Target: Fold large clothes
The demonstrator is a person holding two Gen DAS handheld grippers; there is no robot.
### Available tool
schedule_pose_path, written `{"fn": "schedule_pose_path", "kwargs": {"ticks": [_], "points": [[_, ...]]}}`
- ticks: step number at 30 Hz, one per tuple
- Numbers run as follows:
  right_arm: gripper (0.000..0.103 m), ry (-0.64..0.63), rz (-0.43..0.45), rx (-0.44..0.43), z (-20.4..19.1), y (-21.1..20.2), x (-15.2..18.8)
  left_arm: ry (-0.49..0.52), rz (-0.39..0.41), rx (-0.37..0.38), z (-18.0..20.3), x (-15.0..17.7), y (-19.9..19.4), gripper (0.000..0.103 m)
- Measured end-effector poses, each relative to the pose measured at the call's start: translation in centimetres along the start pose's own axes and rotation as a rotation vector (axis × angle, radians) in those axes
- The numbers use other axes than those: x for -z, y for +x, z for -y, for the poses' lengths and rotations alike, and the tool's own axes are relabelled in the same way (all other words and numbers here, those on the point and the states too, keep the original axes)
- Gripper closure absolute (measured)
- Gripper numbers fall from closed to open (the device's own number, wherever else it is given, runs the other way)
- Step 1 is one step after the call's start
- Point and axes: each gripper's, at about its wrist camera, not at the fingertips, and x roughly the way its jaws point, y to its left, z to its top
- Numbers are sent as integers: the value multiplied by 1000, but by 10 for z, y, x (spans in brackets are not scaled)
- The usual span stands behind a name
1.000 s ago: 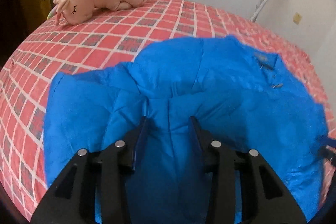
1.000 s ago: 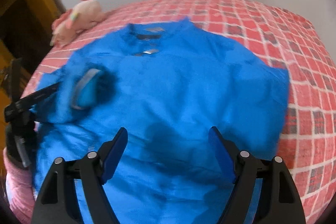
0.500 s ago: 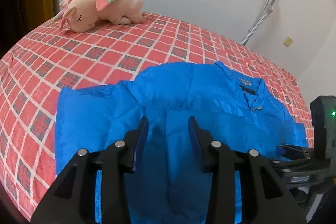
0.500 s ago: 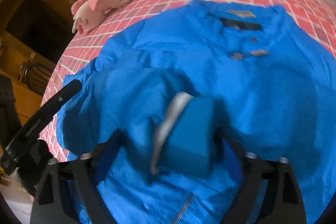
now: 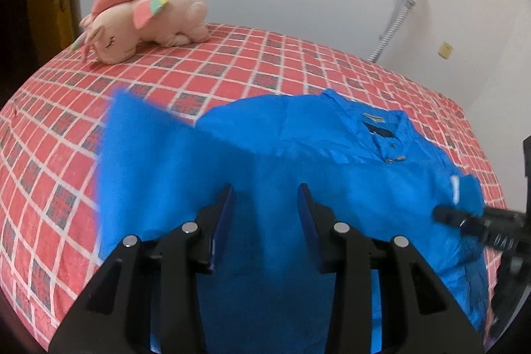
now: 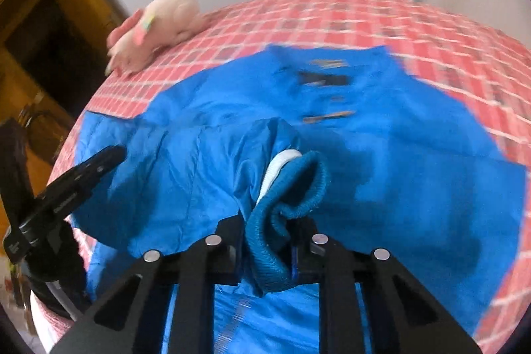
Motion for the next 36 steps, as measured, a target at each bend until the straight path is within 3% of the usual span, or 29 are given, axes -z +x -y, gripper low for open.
{"fn": "schedule_pose_path", "kwargs": {"ticks": [5, 9, 13, 17, 24, 29, 33, 36], "points": [[84, 95, 78, 94, 60, -40, 14, 62, 17, 22, 22, 5, -7, 62], [84, 185, 100, 73, 102, -57, 27, 94, 16, 41, 35, 9, -6, 60], [84, 221, 73, 84, 122, -48, 39, 107, -19, 28, 38, 13, 9, 60], [81, 229, 49, 90, 128, -30, 48, 114, -64, 4, 35, 19, 30, 60], [72, 206, 51, 123, 123, -35, 52, 139, -54, -28, 38, 22, 31, 60], [68, 173, 144, 181, 112, -71, 50, 116, -11, -22, 38, 16, 14, 60], [68, 121, 175, 202, 95, -80, 50, 107, 14, -65, 41, 17, 4, 60], [67, 114, 173, 219, 93, -79, 50, 52, 10, -157, 34, 17, 2, 58]]}}
